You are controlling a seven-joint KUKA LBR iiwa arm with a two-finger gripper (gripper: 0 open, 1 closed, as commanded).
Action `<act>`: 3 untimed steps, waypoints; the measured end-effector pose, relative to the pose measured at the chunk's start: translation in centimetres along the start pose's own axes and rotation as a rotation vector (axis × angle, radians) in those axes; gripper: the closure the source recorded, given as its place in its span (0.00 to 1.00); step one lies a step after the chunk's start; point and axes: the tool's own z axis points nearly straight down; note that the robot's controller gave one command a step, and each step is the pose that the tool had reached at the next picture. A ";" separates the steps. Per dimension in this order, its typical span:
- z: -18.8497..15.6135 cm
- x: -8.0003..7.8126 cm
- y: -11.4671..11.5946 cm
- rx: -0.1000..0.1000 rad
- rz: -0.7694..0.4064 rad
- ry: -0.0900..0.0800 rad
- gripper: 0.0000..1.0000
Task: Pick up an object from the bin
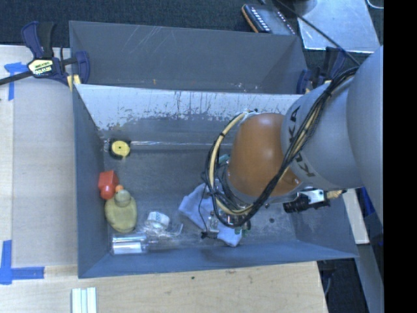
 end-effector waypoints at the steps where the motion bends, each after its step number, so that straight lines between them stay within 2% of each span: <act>1: 2.9 -1.0 -3.6 -0.001 -0.014 -0.010 0.00; 2: 2.9 -1.0 -3.6 -0.002 0.225 -0.007 1.00; 3: 2.9 -1.0 -3.6 -0.002 0.225 -0.007 1.00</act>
Offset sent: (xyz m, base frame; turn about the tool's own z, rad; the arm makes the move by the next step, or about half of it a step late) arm 0.0008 -0.0373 -0.0294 0.2267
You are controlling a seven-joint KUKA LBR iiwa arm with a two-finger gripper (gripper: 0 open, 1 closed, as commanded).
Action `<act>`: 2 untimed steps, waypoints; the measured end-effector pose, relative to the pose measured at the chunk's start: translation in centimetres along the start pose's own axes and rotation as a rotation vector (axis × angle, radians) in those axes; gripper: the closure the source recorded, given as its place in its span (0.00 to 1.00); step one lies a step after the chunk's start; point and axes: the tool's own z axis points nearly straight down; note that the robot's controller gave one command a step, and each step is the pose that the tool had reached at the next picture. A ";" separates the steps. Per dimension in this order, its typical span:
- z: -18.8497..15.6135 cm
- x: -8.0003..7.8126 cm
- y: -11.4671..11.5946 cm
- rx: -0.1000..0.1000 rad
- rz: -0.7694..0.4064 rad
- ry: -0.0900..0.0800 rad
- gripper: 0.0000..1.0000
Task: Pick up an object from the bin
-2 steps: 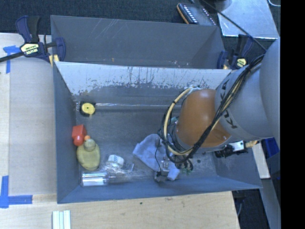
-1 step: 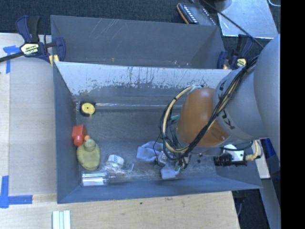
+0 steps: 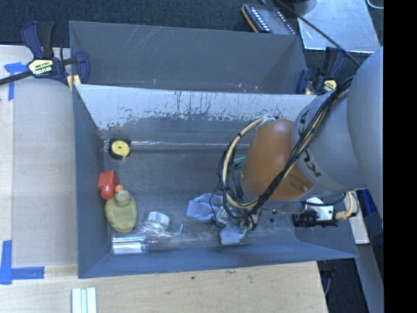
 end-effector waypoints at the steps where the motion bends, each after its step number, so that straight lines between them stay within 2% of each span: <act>1: -0.3 0.1 0.0 0.001 0.000 0.002 1.00; 2: -1.3 0.1 -0.1 0.001 -0.001 0.001 1.00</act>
Offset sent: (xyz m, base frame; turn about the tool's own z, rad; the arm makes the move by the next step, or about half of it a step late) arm 0.0000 0.0000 0.0196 0.0000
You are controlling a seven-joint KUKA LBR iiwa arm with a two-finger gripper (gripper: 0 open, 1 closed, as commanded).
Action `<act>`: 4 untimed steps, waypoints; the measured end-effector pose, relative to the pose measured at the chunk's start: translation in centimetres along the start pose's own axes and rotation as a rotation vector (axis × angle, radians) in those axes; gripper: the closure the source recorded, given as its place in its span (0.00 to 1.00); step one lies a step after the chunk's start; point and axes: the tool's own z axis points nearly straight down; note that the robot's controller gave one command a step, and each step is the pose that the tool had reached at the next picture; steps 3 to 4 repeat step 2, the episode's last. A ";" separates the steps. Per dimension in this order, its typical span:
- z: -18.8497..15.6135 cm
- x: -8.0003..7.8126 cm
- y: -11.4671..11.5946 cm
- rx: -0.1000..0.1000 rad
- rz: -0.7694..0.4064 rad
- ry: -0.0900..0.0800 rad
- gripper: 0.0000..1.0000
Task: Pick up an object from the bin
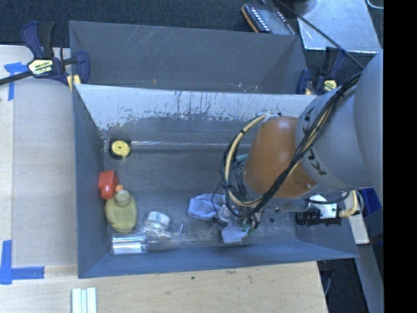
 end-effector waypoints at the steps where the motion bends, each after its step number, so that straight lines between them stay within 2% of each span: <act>1: -0.5 -0.1 0.0 -0.001 0.000 -0.004 1.00; 4: -1.1 -0.1 0.0 -0.001 -0.001 -0.003 1.00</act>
Offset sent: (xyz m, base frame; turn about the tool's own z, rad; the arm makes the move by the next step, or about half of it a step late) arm 0.0001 -0.0001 0.0215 0.0000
